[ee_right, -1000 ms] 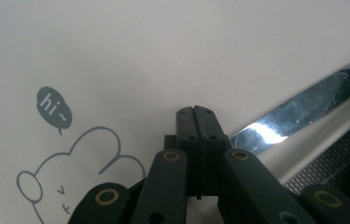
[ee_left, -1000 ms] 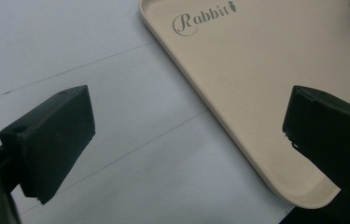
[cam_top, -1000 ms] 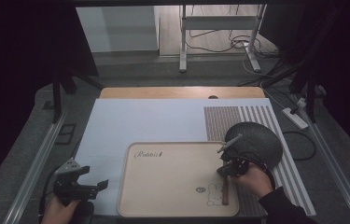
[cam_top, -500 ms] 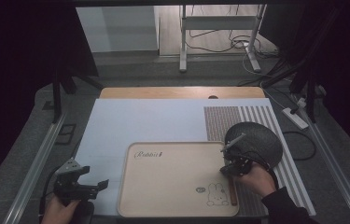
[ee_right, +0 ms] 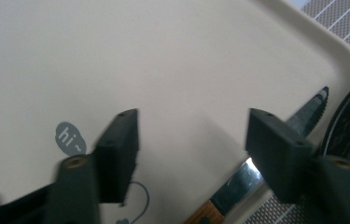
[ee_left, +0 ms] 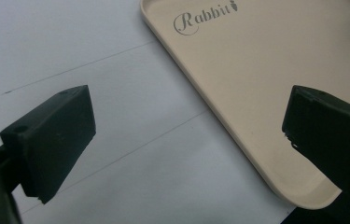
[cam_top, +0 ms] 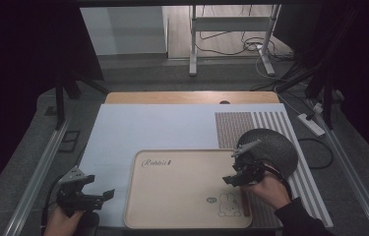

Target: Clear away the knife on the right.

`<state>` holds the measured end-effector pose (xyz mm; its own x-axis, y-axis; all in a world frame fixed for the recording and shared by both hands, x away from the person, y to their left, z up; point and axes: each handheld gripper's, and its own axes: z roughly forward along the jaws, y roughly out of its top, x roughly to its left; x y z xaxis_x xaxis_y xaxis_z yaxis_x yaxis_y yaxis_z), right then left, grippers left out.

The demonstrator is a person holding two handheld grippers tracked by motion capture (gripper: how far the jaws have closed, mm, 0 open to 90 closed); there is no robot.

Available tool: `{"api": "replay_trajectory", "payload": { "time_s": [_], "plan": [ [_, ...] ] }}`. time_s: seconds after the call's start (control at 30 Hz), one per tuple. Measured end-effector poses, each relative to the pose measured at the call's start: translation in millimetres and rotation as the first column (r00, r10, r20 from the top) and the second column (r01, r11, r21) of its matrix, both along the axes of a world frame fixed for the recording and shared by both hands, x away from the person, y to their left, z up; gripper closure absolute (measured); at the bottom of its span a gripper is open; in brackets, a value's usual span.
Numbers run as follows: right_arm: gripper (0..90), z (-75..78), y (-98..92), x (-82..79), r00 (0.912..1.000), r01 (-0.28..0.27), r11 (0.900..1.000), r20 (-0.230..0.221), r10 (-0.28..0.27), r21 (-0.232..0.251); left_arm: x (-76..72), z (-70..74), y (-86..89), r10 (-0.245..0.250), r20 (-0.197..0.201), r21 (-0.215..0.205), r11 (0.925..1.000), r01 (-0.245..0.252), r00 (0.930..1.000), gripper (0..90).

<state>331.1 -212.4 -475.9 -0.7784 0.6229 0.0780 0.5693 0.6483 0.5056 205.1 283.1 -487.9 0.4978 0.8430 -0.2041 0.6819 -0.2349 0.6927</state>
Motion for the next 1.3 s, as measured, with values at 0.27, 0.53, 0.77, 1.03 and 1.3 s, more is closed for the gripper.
{"api": "replay_trajectory", "payload": {
  "time_s": [0.27,0.53,0.77,1.03,1.3],
  "plan": [
    [7.4,-0.4,-1.9,-0.9,0.9984,0.02,1.0,0.053,-0.019,-0.015,0.1,0.1,-0.1,0.0,-0.001,0.0,1.0,0.0,1.0,2.7],
    [0.2,0.4,-8.3,-7.2,0.9945,0.027,1.0,0.102,-0.026,-0.008,0.1,0.0,-0.1,0.0,-0.001,-0.001,1.0,0.0,1.0,2.7],
    [0.0,1.5,-15.4,-11.5,0.9917,0.044,0.999,0.121,-0.043,0.001,0.1,0.1,0.3,0.0,-0.001,-0.003,1.0,0.0,1.0,2.7],
    [0.0,4.3,-25.3,-16.8,0.9873,0.072,0.997,0.142,-0.072,0.005,0.2,0.1,0.6,0.0,-0.002,-0.006,1.0,0.0,1.0,2.7],
    [0.0,8.7,-38.1,-24.8,0.9795,0.102,0.994,0.172,-0.104,0.026,0.5,-0.1,1.1,0.003,-0.004,-0.01,0.9999,-0.003,1.0,2.6]
  ]
}}
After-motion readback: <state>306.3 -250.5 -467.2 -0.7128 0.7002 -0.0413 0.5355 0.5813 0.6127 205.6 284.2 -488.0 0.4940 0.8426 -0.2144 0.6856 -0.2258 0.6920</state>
